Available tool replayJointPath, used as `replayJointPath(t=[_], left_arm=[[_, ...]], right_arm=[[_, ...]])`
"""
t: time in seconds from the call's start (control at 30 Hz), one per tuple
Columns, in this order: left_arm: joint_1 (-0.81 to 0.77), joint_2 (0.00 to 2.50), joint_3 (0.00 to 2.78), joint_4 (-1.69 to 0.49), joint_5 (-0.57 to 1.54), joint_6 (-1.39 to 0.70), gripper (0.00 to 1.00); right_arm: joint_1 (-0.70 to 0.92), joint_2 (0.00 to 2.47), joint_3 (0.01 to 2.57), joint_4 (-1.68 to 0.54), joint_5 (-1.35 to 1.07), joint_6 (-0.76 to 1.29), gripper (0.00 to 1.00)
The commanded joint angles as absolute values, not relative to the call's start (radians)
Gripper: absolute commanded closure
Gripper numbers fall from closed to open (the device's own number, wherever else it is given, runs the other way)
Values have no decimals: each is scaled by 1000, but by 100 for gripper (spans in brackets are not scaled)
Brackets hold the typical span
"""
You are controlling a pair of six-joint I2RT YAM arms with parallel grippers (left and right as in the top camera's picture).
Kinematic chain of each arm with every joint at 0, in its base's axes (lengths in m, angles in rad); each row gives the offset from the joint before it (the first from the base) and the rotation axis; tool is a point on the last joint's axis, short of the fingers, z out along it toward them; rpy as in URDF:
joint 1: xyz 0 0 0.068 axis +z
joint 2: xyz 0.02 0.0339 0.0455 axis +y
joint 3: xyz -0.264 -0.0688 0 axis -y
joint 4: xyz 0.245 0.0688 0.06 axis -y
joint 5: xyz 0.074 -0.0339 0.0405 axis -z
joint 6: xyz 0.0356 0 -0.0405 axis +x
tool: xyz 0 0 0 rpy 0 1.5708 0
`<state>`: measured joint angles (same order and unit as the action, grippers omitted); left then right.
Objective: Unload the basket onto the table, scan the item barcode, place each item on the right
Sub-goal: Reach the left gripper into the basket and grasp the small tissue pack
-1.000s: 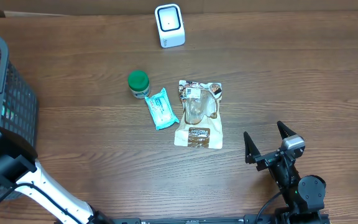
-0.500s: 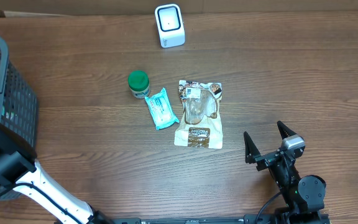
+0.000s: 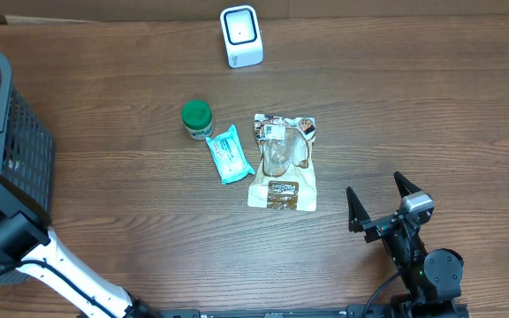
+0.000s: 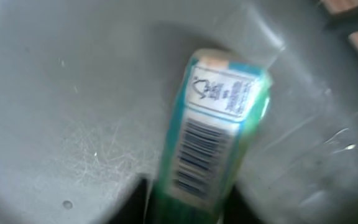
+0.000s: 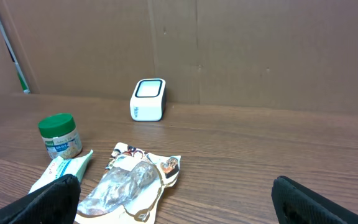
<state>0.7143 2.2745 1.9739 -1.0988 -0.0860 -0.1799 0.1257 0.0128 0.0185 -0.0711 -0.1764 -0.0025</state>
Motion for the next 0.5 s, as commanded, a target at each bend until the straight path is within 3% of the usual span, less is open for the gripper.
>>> replayJointPath(t=[0.0, 0.23, 0.47], left_arm=[[720, 2262, 1970, -1099, -88, -172, 96], [720, 2191, 2075, -1193, -73, -224, 96], [720, 1949, 2204, -1246, 22, -252, 96]], right_arm=[[122, 3, 8, -66, -176, 1, 0], [122, 3, 8, -66, -176, 1, 0], [122, 3, 8, -66, -176, 0, 0]])
